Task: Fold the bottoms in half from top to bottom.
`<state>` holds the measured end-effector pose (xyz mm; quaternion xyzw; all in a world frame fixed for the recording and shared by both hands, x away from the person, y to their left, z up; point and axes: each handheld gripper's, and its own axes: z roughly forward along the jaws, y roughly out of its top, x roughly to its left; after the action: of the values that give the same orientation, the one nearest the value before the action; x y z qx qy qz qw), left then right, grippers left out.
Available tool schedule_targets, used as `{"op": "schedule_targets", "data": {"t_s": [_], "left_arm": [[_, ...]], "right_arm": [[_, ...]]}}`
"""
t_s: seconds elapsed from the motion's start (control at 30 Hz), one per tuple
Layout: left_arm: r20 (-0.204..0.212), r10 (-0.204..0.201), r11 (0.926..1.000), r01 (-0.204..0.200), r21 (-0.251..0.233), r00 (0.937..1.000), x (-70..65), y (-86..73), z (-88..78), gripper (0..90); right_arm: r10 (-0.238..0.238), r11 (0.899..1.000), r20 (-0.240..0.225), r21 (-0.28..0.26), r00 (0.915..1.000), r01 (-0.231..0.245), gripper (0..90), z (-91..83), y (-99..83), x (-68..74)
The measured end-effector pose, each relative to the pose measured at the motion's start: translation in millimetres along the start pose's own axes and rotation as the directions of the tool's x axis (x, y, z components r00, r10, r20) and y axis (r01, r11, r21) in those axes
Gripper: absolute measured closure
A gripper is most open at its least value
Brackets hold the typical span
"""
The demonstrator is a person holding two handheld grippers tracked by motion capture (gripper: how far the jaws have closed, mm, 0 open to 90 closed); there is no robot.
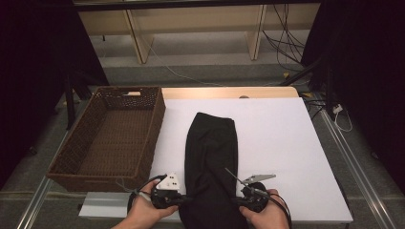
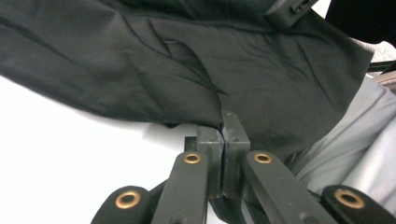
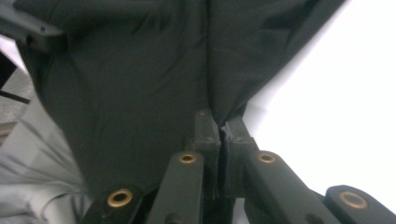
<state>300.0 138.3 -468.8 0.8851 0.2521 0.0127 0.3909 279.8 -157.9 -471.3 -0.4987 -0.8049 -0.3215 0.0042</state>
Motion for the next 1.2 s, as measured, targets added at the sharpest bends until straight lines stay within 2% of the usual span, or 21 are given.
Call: {"op": "schedule_targets", "data": {"t_s": [0.13, 0.23, 0.3, 0.43, 0.53, 0.57, 0.63, 0.7, 0.77, 0.83, 0.9, 0.97, 1.03, 1.1, 1.17, 1.2], "left_arm": [[-0.013, 0.034, 0.9993, -0.034, 0.014, 0.9993, 3.2, -2.8, -10.5, 88.3], [0.004, 0.042, 0.9986, -0.042, 0.032, 0.9991, 1.2, -6.7, -11.3, 88.2], [0.017, 0.050, 0.9975, -0.051, 0.049, 0.9986, -1.8, -8.6, -7.8, 88.1], [0.064, 0.079, 0.9933, -0.084, 0.079, 0.9948, -10.4, -8.9, -0.3, 87.5], [0.085, 0.078, 0.9918, -0.086, 0.095, 0.9933, -14.2, -9.0, 1.4, 85.5], [0.078, 0.078, 0.9910, -0.086, 0.103, 0.9939, -14.4, -8.4, 1.1, 81.5], [0.030, 0.064, 0.9938, -0.066, 0.089, 0.9975, -13.1, -6.7, -0.5, 63.4], [-0.016, 0.046, 0.9972, -0.044, 0.061, 0.9988, -10.0, -4.6, -2.3, 49.3], [-0.049, 0.011, 0.9993, -0.009, 0.037, 0.9987, -6.1, -2.6, -1.7, 40.6], [-0.079, -0.016, 0.9996, 0.018, 0.022, 0.9967, -2.7, -0.6, 1.7, 36.8], [-0.102, -0.013, 0.9996, 0.016, 0.026, 0.9948, -0.4, 1.3, 6.6, 38.1], [-0.106, -0.023, 0.9992, 0.026, 0.029, 0.9941, 1.5, 3.0, 12.6, 42.1], [-0.106, -0.021, 0.9985, 0.026, 0.047, 0.9941, 2.8, 3.5, 18.4, 48.5], [-0.101, -0.012, 0.9978, 0.019, 0.064, 0.9948, 1.3, 2.6, 23.7, 55.6], [-0.110, 0.027, 0.9973, -0.019, 0.070, 0.9935, -1.4, 2.8, 25.2, 62.4], [-0.106, 0.029, 0.9972, -0.022, 0.072, 0.9939, -2.9, 3.1, 25.8, 67.3]], "right_arm": [[0.002, 1.000, -0.045, -0.016, 0.9990, -0.003, 87.2, 3.0, -0.7, 12.1], [-0.004, 1.000, -0.062, -0.015, 0.9981, 0.003, 87.2, 5.7, -1.2, 18.3], [-0.016, 1.000, -0.048, -0.003, 0.9987, 0.015, 87.2, 5.7, -1.8, 18.3], [-0.044, 0.999, 0.012, 0.019, 0.9989, 0.044, 87.3, -2.4, -2.6, 14.6], [-0.056, 0.996, 0.051, 0.072, 0.9971, 0.053, 87.1, -7.0, -5.4, 12.9], [-0.061, 0.994, 0.055, 0.093, 0.9966, 0.056, 86.9, -7.4, -6.4, 11.4], [-0.064, 0.993, 0.061, 0.105, 0.9961, 0.057, 83.9, -8.6, -7.2, 8.4], [-0.058, 0.994, 0.069, 0.095, 0.9960, 0.051, 73.5, -11.1, -5.9, 4.5], [-0.066, 0.997, 0.098, 0.049, 0.9930, 0.061, 66.1, -14.6, -3.2, 1.2], [-0.063, 0.998, 0.113, -0.006, 0.9916, 0.064, 58.8, -15.5, 0.7, -1.0], [-0.057, 0.997, 0.108, -0.039, 0.9925, 0.062, 56.8, -15.1, 4.3, -2.0], [-0.048, 0.997, 0.078, -0.056, 0.9958, 0.053, 54.1, -10.9, 7.2, -2.5], [-0.058, 0.998, 0.073, -0.035, 0.9956, 0.060, 53.8, -4.2, 9.8, -3.2], [-0.076, 0.997, 0.076, -0.022, 0.9942, 0.078, 60.3, 3.2, 11.7, -3.0], [-0.109, 0.994, 0.079, 0.017, 0.9908, 0.108, 72.5, 8.0, 13.2, -2.2], [-0.142, 0.990, 0.082, 0.037, 0.9865, 0.139, 77.5, 9.0, 13.2, -2.8]]}}
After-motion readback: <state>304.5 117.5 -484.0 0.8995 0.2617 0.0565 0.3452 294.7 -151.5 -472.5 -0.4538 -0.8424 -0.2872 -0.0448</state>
